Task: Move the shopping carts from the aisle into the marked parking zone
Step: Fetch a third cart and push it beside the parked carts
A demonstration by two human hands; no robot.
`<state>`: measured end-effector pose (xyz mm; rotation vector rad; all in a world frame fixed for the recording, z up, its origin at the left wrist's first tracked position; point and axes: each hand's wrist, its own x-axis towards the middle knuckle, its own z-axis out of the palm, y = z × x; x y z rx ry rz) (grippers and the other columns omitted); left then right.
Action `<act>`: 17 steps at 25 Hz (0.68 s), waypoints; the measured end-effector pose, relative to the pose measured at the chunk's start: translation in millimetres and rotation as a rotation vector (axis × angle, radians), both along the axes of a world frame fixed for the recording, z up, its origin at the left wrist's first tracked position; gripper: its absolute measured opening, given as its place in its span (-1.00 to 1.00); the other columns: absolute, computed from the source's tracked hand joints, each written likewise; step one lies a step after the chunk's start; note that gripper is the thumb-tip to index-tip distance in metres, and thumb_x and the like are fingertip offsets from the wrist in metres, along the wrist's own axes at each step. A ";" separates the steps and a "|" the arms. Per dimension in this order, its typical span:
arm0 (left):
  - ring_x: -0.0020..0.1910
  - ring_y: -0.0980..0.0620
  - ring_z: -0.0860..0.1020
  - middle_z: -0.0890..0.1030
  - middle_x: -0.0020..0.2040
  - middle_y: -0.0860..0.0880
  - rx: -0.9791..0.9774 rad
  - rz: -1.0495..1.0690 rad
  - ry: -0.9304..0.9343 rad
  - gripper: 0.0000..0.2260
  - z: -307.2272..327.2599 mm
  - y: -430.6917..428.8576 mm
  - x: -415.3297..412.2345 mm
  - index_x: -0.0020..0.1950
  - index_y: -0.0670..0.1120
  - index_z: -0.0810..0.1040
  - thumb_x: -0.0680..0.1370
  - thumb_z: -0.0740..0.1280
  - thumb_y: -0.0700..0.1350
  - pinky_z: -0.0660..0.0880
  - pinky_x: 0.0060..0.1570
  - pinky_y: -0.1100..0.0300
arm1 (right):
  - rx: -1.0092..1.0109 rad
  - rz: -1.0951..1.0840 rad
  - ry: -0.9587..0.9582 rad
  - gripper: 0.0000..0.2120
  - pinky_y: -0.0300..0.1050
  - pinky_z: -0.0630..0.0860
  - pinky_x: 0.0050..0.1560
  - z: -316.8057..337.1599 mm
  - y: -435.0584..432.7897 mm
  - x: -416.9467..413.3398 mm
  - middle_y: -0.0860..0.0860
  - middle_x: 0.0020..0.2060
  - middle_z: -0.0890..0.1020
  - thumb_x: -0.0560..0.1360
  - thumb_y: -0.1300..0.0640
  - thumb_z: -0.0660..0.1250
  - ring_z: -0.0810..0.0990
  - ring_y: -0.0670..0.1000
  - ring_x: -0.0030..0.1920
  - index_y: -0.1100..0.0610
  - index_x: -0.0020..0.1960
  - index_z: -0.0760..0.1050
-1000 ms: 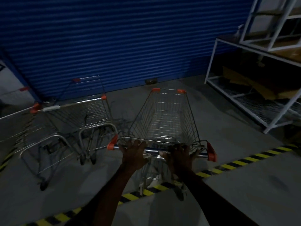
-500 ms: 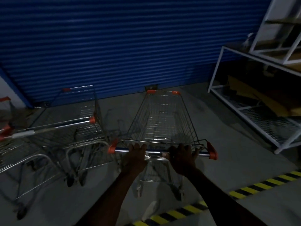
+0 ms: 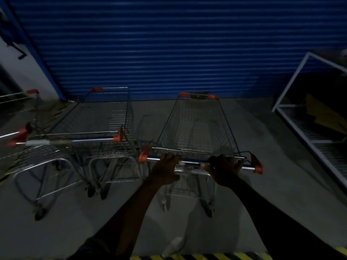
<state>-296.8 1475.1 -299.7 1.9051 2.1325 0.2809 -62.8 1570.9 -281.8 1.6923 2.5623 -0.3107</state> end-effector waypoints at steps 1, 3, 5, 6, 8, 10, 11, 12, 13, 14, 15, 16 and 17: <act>0.45 -0.15 0.24 0.36 0.43 -0.04 0.004 0.015 -0.014 -0.22 -1.7 4.9 -1.5 0.57 0.02 0.28 0.42 0.54 0.03 0.38 0.33 -0.01 | 0.013 0.017 0.017 -0.14 0.51 -0.15 0.38 -0.8 8.8 -2.1 -0.01 0.28 0.50 0.34 -0.60 -0.31 0.33 0.26 0.43 -0.25 0.29 0.49; 0.46 -0.16 0.23 0.35 0.45 -0.04 0.007 0.048 -0.020 -0.23 -3.4 13.3 -2.1 0.56 0.03 0.29 0.42 0.54 0.05 0.39 0.34 -0.06 | 0.015 0.038 0.023 -0.13 0.42 -0.14 0.37 0.2 28.2 -6.5 -0.05 0.31 0.50 0.31 -0.61 -0.30 0.33 0.23 0.44 -0.27 0.30 0.49; 0.48 -0.16 0.22 0.35 0.48 -0.02 0.018 0.069 -0.009 -0.24 -5.3 19.3 -5.8 0.56 0.05 0.30 0.42 0.53 0.07 0.39 0.35 -0.10 | 0.010 0.050 -0.007 -0.30 0.41 -0.07 0.41 3.8 39.8 -13.9 -0.05 0.32 0.52 0.44 -0.58 -0.11 0.34 0.21 0.45 -0.27 0.32 0.49; 0.49 -0.16 0.22 0.36 0.49 -0.02 0.026 0.072 -0.011 -0.23 -6.8 21.7 -10.0 0.56 0.05 0.31 0.41 0.54 0.07 0.39 0.35 -0.10 | 0.020 0.057 -0.021 -0.38 0.42 -0.03 0.43 5.1 41.8 -18.8 -0.04 0.32 0.53 0.49 -0.54 -0.03 0.35 0.21 0.45 -0.25 0.33 0.49; 0.50 -0.17 0.22 0.36 0.50 -0.01 0.029 0.085 -0.008 -0.23 -8.7 23.8 -19.7 0.56 0.06 0.31 0.41 0.54 0.09 0.39 0.36 -0.09 | 0.054 0.064 -0.045 -0.44 0.40 0.06 0.47 6.1 42.3 -29.9 -0.01 0.30 0.57 0.54 -0.48 0.05 0.39 0.19 0.42 -0.22 0.33 0.50; 0.52 -0.18 0.19 0.34 0.51 0.01 0.016 0.115 0.001 -0.21 -10.0 21.8 -34.9 0.56 0.08 0.29 0.40 0.53 0.13 0.39 0.36 -0.12 | 0.092 0.069 -0.049 -0.45 0.36 0.12 0.47 9.2 35.5 -45.2 -0.01 0.28 0.59 0.54 -0.47 0.06 0.42 0.18 0.39 -0.19 0.32 0.51; 0.52 -0.19 0.17 0.32 0.52 0.01 0.010 0.134 -0.004 -0.20 -10.2 19.4 -45.8 0.56 0.09 0.28 0.39 0.53 0.14 0.37 0.36 -0.14 | 0.095 0.070 -0.031 -0.44 0.35 0.12 0.46 10.5 29.5 -55.7 -0.01 0.29 0.58 0.54 -0.47 0.04 0.41 0.18 0.39 -0.20 0.33 0.50; 0.53 -0.19 0.16 0.30 0.53 0.01 0.000 0.145 -0.010 -0.19 -10.7 16.4 -60.3 0.57 0.09 0.27 0.39 0.54 0.14 0.34 0.39 -0.16 | 0.087 0.068 -0.010 -0.42 0.34 0.10 0.45 10.7 21.7 -69.7 -0.01 0.30 0.57 0.54 -0.48 0.01 0.40 0.18 0.40 -0.21 0.35 0.48; 0.53 -0.19 0.14 0.28 0.54 0.01 -0.013 0.144 -0.015 -0.17 -10.6 12.9 -75.8 0.58 0.10 0.25 0.39 0.54 0.13 0.31 0.42 -0.17 | 0.082 0.058 0.004 -0.39 0.34 0.09 0.45 9.1 12.7 -84.1 -0.01 0.31 0.56 0.53 -0.49 -0.04 0.39 0.19 0.40 -0.21 0.36 0.48; 0.54 -0.19 0.12 0.26 0.55 0.00 -0.021 0.136 -0.025 -0.15 -10.9 9.7 -92.5 0.59 0.11 0.22 0.39 0.54 0.13 0.27 0.44 -0.18 | 0.085 0.040 0.013 -0.37 0.34 0.09 0.45 7.5 3.1 -98.7 0.00 0.31 0.56 0.52 -0.48 -0.06 0.38 0.19 0.40 -0.21 0.37 0.47; 0.54 -0.19 0.12 0.25 0.56 0.01 -0.027 0.120 -0.040 -0.14 -9.6 5.8 -108.0 0.60 0.13 0.19 0.39 0.54 0.11 0.25 0.46 -0.17 | 0.096 0.022 0.014 -0.40 0.34 0.09 0.44 3.7 -5.8 -111.9 0.01 0.31 0.56 0.54 -0.46 -0.05 0.37 0.20 0.39 -0.21 0.37 0.47; 0.52 -0.19 0.13 0.25 0.55 0.01 -0.029 0.092 -0.059 -0.13 -8.5 2.3 -120.8 0.61 0.13 0.19 0.39 0.55 0.09 0.23 0.47 -0.13 | 0.121 0.013 0.013 -0.43 0.34 0.11 0.43 0.5 -13.7 -122.0 0.02 0.29 0.57 0.56 -0.44 -0.02 0.38 0.20 0.38 -0.20 0.36 0.48; 0.50 -0.17 0.15 0.27 0.54 0.00 -0.027 0.060 -0.075 -0.14 -7.7 -1.2 -131.8 0.60 0.10 0.21 0.39 0.56 0.05 0.23 0.47 -0.06 | 0.152 0.010 0.015 -0.43 0.33 0.14 0.41 -2.6 -19.8 -130.4 0.04 0.25 0.59 0.57 -0.43 -0.03 0.41 0.20 0.35 -0.19 0.35 0.50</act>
